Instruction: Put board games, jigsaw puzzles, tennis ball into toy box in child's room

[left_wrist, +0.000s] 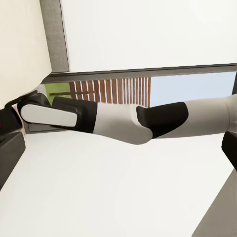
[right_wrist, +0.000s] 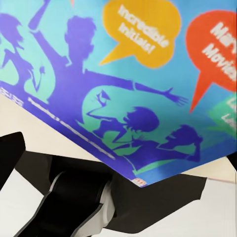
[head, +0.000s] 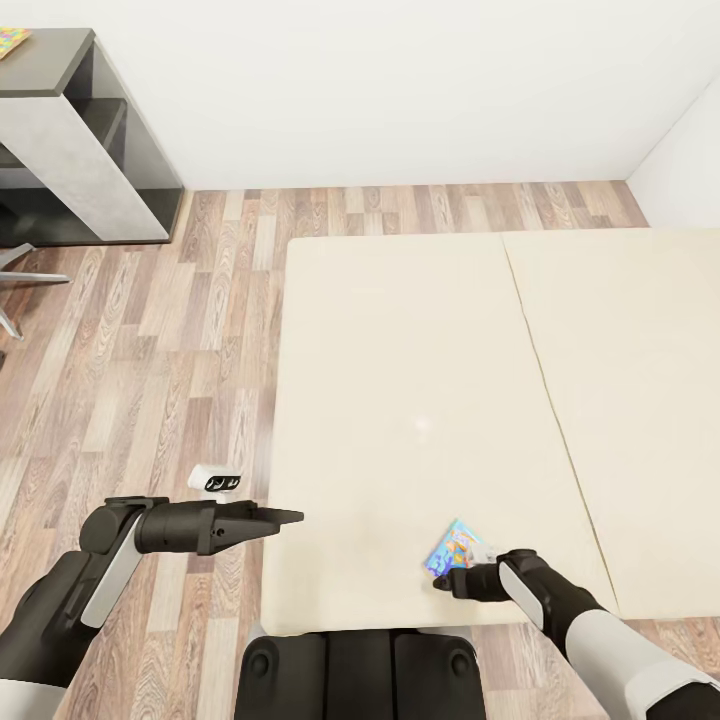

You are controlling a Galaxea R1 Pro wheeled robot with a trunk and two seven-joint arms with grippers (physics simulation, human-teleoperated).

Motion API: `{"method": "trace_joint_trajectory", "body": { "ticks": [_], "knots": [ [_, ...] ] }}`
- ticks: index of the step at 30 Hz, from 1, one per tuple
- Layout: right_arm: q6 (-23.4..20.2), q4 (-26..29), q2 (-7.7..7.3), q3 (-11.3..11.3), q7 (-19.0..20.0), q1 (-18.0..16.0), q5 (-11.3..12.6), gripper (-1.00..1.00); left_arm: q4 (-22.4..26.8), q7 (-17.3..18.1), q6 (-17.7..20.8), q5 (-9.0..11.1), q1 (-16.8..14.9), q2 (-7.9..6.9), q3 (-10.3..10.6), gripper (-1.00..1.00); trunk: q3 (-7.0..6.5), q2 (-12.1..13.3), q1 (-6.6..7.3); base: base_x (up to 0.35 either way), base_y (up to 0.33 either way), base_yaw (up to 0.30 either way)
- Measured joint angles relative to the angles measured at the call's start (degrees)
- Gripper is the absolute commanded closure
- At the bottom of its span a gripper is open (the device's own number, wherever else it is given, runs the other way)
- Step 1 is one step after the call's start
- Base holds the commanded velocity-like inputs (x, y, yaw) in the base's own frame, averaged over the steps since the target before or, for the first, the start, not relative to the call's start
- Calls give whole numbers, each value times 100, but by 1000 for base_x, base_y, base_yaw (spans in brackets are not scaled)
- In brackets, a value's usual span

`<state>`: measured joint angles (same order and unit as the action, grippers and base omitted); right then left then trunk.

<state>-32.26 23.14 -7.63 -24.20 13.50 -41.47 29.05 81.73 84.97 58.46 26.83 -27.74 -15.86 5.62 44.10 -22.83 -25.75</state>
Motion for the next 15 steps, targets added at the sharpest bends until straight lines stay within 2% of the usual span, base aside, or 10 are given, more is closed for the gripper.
{"method": "trace_joint_trajectory", "body": {
  "ticks": [8,15],
  "knots": [
    [-13,114,-46,-6,-1,-83,-8,-100,0,0,0,0,0,-1,0,-100,0,0,0,0,0,0],
    [-14,149,-9,-8,-1,-159,-10,-100,0,3,0,1,0,-6,0,-100,0,0,0,0,0,0]
  ]
}}
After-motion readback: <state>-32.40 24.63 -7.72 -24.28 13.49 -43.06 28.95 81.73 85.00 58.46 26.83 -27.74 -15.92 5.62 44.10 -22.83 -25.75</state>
